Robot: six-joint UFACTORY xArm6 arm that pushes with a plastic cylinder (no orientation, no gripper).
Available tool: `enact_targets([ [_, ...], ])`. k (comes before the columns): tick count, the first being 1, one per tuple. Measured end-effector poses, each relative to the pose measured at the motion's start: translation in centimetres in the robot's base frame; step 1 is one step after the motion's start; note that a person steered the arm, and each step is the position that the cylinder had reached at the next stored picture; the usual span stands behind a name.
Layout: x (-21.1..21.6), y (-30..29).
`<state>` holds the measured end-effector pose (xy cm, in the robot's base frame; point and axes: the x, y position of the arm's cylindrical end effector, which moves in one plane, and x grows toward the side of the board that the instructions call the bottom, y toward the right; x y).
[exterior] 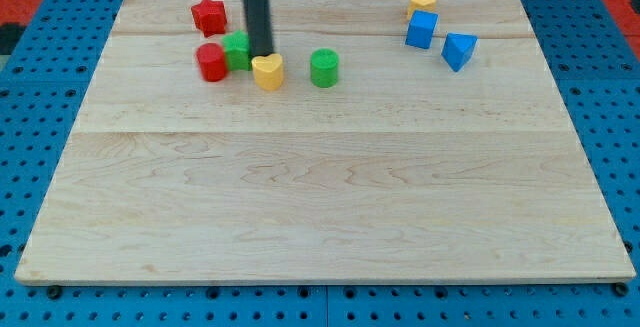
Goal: Push the green star into the red star
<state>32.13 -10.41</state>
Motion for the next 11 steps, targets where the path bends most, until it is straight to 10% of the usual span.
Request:
enact_targets([
  [2, -3.4, -7.0],
  [7, -8.4, -3.7],
  [9, -1.6, -0.4],
  [11, 0.8, -10.9],
])
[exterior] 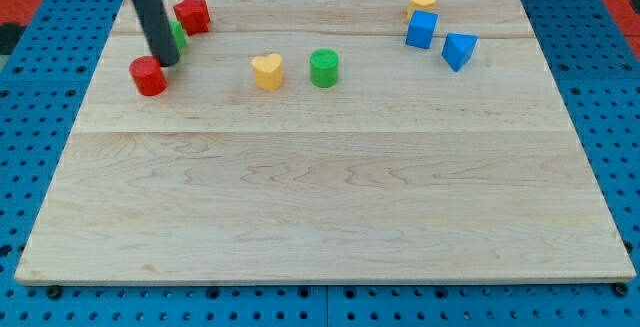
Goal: Push the green star into the red star
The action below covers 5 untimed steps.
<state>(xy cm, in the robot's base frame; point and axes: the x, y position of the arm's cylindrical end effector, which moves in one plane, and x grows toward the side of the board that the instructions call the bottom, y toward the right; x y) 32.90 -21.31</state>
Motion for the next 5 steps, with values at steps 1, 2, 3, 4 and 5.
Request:
enact_targets([
  [1, -0.3, -2.7],
  [2, -2.4, 0.8],
  [3, -4.7, 2.0],
  [4, -1.6, 2.1],
  [5, 3.6, 2.3],
])
